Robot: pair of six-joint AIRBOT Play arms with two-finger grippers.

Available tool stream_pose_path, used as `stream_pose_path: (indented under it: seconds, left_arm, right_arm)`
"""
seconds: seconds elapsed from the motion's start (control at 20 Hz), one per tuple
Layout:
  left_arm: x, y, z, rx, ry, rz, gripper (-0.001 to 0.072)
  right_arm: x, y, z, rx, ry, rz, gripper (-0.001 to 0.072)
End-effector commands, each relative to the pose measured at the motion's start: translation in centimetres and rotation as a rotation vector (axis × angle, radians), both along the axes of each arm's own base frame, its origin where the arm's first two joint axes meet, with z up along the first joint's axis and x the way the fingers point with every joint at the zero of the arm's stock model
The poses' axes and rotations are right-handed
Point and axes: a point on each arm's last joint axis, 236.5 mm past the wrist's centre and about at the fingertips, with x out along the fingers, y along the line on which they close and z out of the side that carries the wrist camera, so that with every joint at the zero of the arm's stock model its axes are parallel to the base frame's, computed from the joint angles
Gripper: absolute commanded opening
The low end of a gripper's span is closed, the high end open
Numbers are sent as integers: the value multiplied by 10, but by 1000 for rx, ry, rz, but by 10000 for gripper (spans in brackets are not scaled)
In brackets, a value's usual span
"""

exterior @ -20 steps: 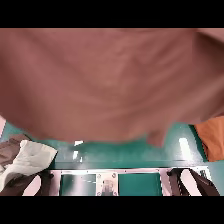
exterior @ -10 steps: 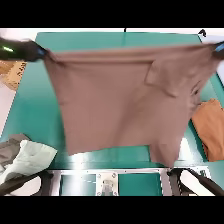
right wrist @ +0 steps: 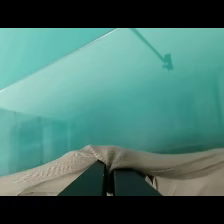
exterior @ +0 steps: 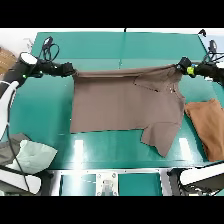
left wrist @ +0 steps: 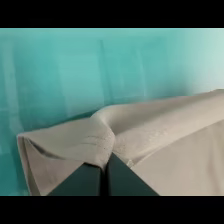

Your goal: Fold the shirts.

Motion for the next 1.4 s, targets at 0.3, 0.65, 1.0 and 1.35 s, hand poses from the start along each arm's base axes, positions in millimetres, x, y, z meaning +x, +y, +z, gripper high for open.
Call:
stream_pose_path:
  seconds: [0.3, 0.65, 1.0, 1.35]
  left_arm:
    - [27, 9, -13, 25, -35, 51, 21]
    - [-47, 11, -60, 153, 263, -139, 21]
    - [-77, 10, -76, 149, 384, -174, 21]
    - [-89, 10, -102, 129, 426, -137, 22]
  right_arm:
    - [37, -8, -9, -22, -15, 50, 19]
    - [-63, -34, -75, -192, 398, 274, 18]
    - [-97, -35, -87, -217, 532, 348, 18]
    - [-106, -33, -95, -192, 576, 334, 19]
